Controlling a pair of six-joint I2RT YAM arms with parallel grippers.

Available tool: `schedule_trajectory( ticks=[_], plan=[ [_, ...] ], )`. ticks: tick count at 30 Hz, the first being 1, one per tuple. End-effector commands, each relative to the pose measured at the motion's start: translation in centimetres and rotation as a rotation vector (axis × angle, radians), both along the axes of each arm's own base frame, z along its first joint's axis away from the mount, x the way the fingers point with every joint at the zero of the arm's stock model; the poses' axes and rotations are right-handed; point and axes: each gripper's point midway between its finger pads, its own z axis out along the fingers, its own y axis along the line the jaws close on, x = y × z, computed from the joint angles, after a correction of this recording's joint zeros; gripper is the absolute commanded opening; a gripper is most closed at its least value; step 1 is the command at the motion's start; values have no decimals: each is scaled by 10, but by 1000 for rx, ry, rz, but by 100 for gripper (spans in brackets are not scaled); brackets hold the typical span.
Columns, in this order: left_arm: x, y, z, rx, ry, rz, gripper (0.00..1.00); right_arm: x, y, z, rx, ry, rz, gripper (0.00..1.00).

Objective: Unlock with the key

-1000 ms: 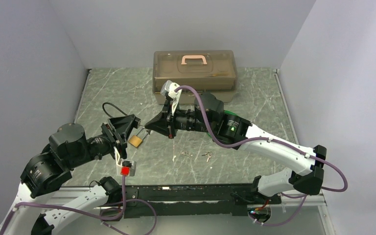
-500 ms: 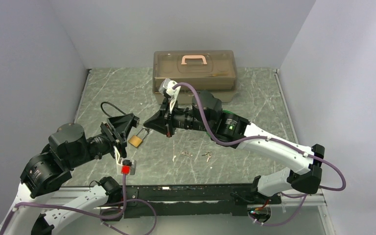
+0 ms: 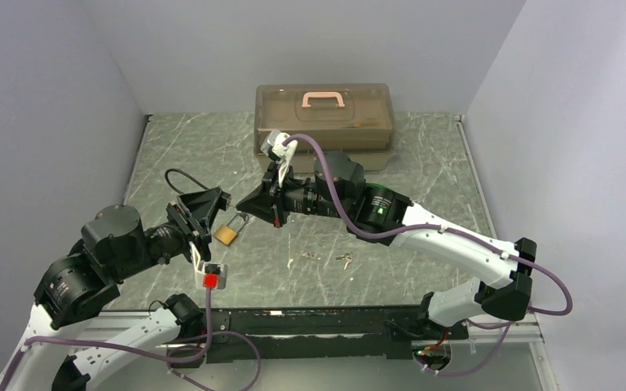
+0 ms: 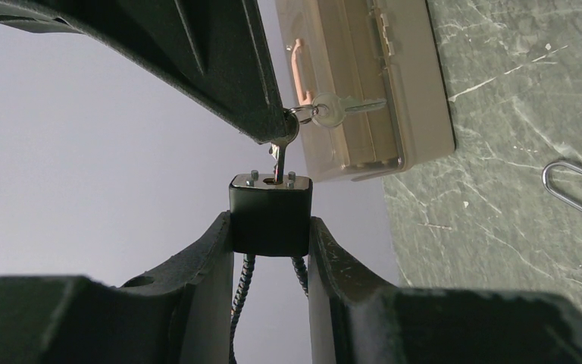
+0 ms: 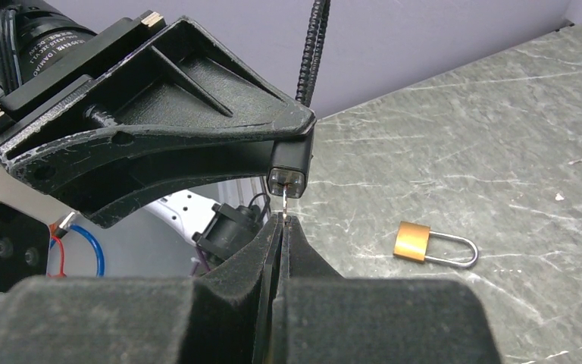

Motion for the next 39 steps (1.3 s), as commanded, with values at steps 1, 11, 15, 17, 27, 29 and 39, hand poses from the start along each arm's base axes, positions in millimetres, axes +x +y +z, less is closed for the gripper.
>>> schedule_trajectory(
  ticks=[1,11,15,17,27,29,39],
  plan=[
    [5,-1,23,-34,-80,10,0,5,1,31,79,-16,-33,0],
    [18,1,12,20,-90,59,0,10,5,35,128,6,-72,0],
    [21,3,17,4,-94,81,0,10,10,30,114,8,-73,0],
    [21,3,19,-9,-89,85,0,9,11,27,110,9,-73,0],
    [21,3,15,-10,-74,90,0,6,12,32,138,-3,-65,0],
    [23,4,17,-22,-72,103,0,4,13,32,143,-5,-59,0],
    [26,4,9,2,-43,119,0,-3,20,34,174,-19,-60,0]
  ],
)
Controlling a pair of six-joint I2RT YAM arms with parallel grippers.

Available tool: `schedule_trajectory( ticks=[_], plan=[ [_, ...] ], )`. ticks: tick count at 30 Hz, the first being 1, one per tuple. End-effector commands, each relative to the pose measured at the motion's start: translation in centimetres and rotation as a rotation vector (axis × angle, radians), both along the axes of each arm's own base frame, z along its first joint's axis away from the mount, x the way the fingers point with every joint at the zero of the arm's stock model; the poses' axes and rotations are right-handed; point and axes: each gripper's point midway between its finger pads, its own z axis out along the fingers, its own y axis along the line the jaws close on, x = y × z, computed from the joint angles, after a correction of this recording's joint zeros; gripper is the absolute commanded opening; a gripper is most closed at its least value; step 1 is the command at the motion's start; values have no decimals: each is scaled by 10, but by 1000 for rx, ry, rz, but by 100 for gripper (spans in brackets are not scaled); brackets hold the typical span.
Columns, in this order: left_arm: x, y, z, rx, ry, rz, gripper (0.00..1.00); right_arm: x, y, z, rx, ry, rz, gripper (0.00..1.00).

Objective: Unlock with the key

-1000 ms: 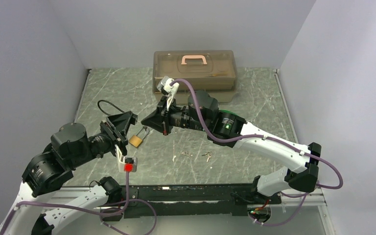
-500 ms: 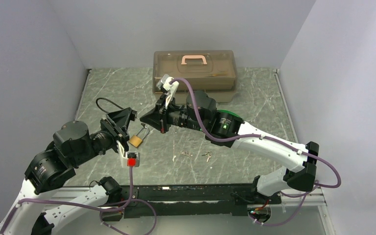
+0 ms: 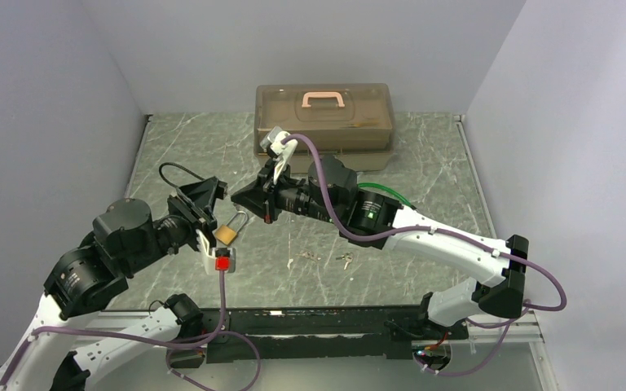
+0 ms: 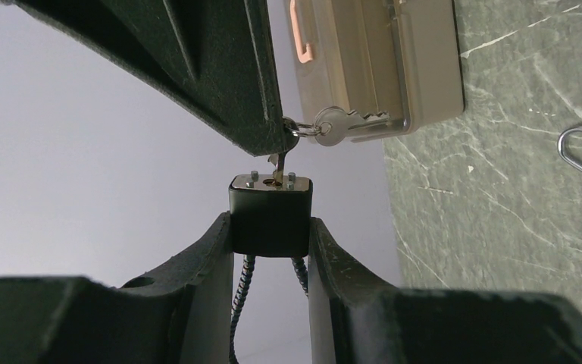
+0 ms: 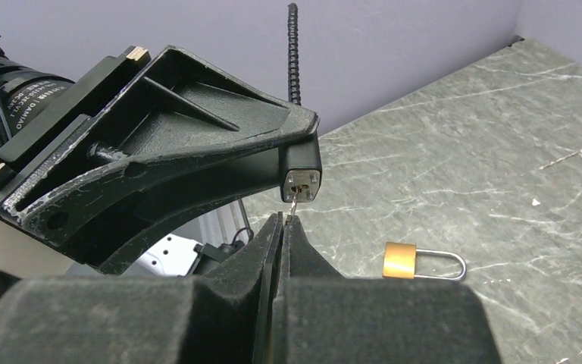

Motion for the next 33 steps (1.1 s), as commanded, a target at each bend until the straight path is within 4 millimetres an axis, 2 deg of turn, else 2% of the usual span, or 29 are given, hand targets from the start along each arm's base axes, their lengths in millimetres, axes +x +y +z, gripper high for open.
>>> schedule_trajectory(
  ticks=[1,5,15,28,33],
  plan=[
    [2,-6,9,-8,-41,-19,0,-17,7,32,114,-41,51,0],
    [3,-4,10,18,-67,-12,0,-18,10,32,109,-43,62,0],
    [-13,-9,13,76,-266,-124,0,-21,13,32,118,-43,81,0],
    [-13,-4,38,-68,-200,-75,0,-24,15,23,109,-49,86,0],
    [-16,-1,37,-108,-156,-63,0,-23,15,24,110,-65,74,0]
  ],
)
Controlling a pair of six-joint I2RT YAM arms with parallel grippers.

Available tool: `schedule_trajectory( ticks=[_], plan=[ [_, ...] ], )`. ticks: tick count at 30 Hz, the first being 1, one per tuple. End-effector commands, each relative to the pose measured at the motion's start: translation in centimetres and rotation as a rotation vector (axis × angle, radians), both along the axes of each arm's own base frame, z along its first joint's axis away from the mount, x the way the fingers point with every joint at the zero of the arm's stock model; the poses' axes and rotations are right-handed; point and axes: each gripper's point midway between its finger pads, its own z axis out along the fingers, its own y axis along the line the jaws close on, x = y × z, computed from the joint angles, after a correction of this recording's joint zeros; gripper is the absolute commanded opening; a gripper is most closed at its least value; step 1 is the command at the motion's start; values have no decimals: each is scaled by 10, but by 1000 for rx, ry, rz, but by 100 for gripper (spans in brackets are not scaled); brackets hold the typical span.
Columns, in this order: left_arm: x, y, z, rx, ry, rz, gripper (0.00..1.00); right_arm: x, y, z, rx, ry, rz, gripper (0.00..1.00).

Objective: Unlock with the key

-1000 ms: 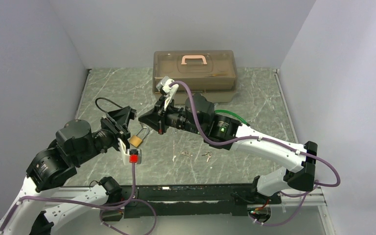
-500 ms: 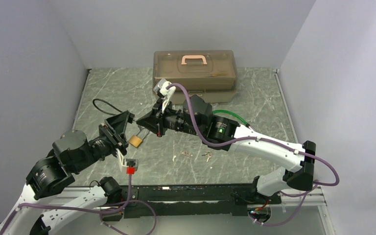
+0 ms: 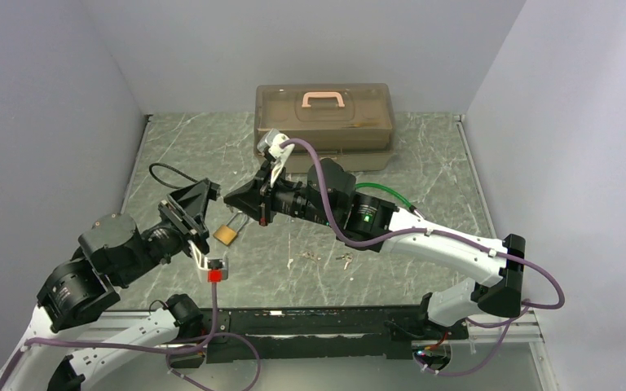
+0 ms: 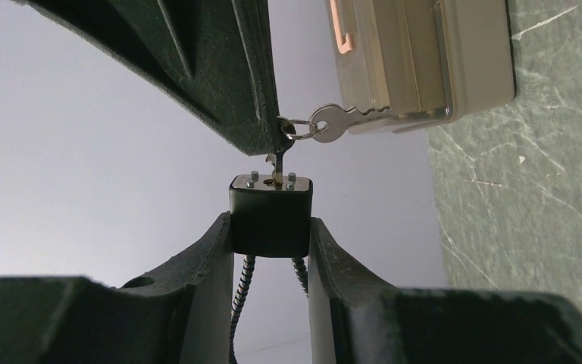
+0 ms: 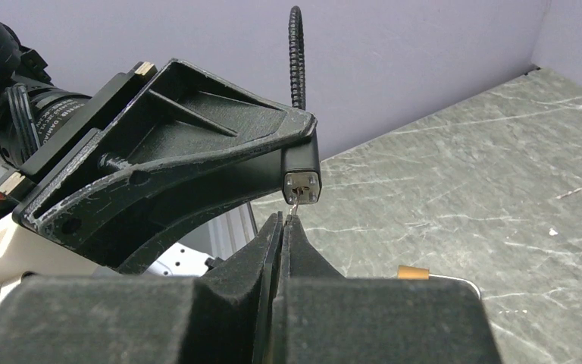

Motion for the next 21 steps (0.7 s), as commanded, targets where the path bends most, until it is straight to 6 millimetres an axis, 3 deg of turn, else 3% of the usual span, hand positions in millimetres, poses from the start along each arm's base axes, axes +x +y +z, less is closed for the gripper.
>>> schedule_trajectory(
  ticks=[1,10,21],
  plan=[
    [-7,-10,27,-119,-14,-57,0,-15,6,17,65,-39,46,0],
    [-7,-11,12,-34,-51,-70,0,-19,6,25,92,-49,52,0],
    [-6,-11,28,-132,-22,-58,0,-19,10,14,107,-39,48,0]
  ],
)
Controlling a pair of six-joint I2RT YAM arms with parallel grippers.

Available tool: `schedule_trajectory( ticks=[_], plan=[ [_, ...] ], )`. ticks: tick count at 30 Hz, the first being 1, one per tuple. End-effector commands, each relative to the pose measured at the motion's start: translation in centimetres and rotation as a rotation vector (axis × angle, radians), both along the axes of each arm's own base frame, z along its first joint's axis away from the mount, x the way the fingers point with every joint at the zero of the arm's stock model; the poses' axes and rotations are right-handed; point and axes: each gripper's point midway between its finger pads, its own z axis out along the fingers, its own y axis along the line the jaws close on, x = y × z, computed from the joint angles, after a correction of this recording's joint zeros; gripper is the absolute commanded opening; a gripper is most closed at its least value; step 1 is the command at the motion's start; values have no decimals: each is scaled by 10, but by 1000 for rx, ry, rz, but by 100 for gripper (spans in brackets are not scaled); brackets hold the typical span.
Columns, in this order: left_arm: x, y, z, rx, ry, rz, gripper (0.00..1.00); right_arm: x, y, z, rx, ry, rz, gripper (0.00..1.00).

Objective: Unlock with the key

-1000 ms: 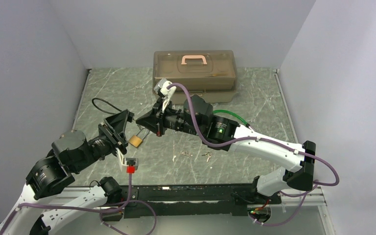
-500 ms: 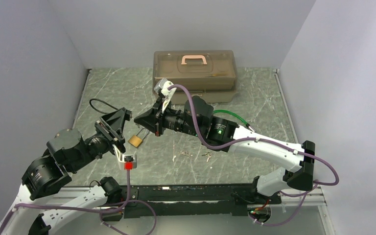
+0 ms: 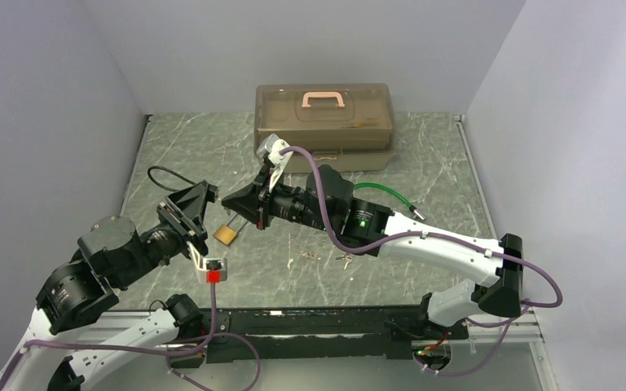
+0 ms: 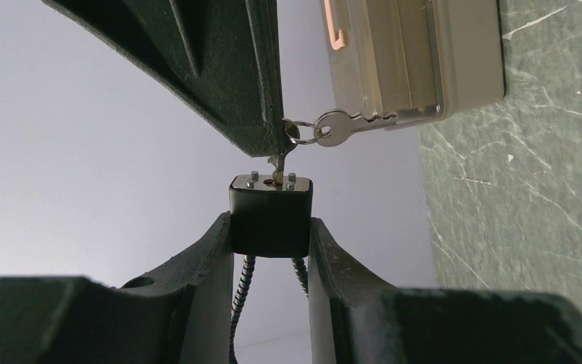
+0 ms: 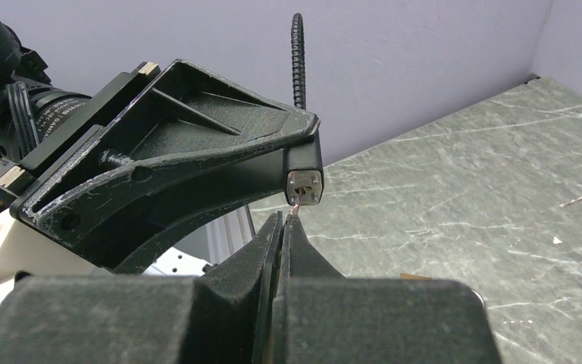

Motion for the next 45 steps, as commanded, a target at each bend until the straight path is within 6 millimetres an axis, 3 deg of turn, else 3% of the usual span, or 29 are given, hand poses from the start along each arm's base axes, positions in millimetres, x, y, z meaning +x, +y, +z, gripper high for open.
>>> schedule_trajectory(
  ticks=[1,8,24,31,38,45],
  plan=[
    [-4,-16,34,-128,-33,-66,0,-16,5,17,78,-23,51,0],
    [-5,-17,26,-67,-60,-85,0,-16,5,25,101,-33,49,0],
    [-8,-22,42,-105,-76,-116,0,-14,18,16,86,-29,56,0],
    [-10,-28,38,-76,-89,-148,0,-9,25,19,91,-43,44,0],
    [-20,-34,19,13,-131,-225,0,-8,21,25,107,-61,40,0],
    [-28,-35,25,-14,-157,-260,0,-8,23,16,100,-50,40,0]
  ],
)
